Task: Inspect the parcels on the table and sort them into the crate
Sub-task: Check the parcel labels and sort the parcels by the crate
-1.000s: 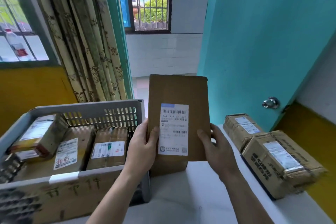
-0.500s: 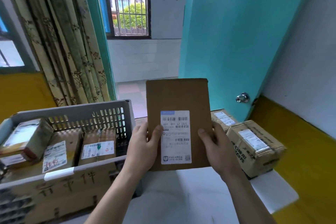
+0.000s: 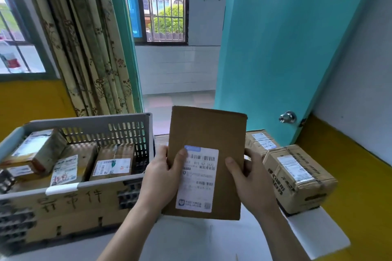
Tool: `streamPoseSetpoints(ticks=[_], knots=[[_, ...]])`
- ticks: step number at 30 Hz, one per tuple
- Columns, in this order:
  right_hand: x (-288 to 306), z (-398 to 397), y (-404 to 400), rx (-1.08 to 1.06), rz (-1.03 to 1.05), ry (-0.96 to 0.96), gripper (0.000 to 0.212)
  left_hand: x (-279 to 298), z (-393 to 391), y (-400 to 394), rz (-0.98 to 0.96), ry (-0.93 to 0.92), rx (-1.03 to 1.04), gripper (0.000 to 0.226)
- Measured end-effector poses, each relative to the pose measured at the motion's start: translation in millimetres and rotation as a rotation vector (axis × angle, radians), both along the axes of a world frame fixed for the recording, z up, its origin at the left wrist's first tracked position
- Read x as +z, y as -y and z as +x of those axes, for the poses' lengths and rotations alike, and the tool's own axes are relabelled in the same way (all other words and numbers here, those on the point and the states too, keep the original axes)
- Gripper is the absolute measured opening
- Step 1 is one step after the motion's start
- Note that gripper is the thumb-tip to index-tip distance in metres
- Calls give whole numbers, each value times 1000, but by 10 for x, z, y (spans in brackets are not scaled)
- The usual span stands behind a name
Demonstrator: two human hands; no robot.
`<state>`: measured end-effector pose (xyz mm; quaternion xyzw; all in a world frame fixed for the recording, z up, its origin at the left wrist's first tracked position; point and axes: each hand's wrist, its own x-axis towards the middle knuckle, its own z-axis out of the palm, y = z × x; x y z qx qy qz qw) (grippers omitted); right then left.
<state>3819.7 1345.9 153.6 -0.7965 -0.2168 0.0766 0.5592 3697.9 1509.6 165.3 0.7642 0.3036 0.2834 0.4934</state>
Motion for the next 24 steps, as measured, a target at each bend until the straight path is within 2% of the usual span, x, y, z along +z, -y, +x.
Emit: streamPoseSetpoints(ticks=[2, 5, 8, 11, 12, 15, 17, 19, 21, 24], knots=[[39, 109, 60, 37, -42, 5, 49, -48, 27, 90, 22, -8, 8, 21], [102, 306, 202, 74, -121, 49, 33, -86, 121, 250, 37, -18, 16, 19], [56, 408, 289, 121, -124, 88, 33, -47, 192, 326, 8, -25, 15, 31], [31, 460, 336, 161, -90, 93, 29, 19, 248, 367, 14, -34, 54, 14], [17, 500, 351, 179, -79, 86, 35, 29, 260, 397, 8, -34, 64, 8], [19, 629, 377, 198, -63, 82, 56, -36, 277, 506, -6, -50, 68, 10], [51, 675, 376, 181, -53, 102, 53, -73, 266, 583, -20, -42, 70, 9], [62, 691, 381, 175, -42, 123, 41, -101, 250, 619, -37, -43, 69, 9], [56, 684, 410, 176, -63, 144, 30, -107, 245, 629, -48, -46, 55, 17], [-9, 622, 430, 169, -55, 198, 30, -54, 220, 590, -59, -59, 51, 42]])
